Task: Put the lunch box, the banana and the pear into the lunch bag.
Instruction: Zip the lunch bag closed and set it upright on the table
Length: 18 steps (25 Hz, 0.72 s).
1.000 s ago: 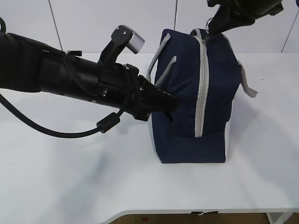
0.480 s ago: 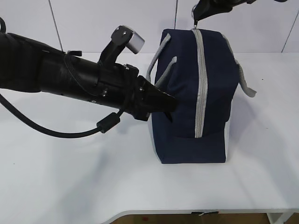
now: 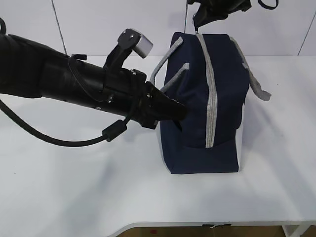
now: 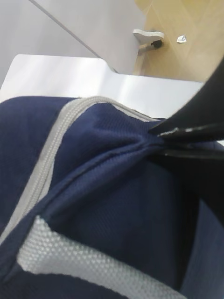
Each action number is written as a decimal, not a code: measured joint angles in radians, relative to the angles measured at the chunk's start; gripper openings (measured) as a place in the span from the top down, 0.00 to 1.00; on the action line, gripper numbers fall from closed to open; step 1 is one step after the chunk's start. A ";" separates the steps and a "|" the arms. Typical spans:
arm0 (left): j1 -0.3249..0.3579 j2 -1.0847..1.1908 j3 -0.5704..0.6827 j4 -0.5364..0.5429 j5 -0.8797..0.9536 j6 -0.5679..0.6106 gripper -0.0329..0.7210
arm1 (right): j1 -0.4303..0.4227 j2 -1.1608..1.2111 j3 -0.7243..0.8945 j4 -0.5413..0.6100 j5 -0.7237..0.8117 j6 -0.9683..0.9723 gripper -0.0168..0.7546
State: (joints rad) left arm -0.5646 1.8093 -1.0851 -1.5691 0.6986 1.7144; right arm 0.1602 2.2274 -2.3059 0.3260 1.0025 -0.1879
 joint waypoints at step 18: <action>0.007 0.000 0.000 0.011 -0.055 -0.014 0.96 | -0.050 0.131 -0.120 0.010 0.132 -0.081 0.97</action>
State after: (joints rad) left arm -0.5580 1.8093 -1.0851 -1.5580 0.6438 1.7008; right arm 0.1100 2.3582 -2.4255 0.3364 1.1341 -0.2685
